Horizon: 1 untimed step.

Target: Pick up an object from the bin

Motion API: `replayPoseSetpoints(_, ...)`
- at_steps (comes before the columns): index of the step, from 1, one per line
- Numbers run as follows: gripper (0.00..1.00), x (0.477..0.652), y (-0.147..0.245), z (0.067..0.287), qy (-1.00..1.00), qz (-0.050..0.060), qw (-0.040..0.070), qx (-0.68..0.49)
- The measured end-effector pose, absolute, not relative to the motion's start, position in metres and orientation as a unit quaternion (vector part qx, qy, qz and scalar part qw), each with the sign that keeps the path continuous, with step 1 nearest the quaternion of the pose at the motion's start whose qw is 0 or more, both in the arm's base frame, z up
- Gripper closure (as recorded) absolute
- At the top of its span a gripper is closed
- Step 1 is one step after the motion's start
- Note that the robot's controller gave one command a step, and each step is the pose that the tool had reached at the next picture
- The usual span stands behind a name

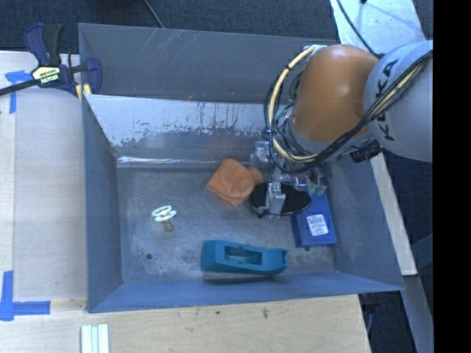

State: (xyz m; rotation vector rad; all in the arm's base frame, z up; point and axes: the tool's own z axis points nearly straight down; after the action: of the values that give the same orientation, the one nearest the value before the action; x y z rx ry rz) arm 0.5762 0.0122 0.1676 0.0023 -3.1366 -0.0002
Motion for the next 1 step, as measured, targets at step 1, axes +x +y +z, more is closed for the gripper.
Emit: replayPoseSetpoints(1,0.00,0.5779,0.0122,0.1723,-1.000,0.000,-0.002,0.001)
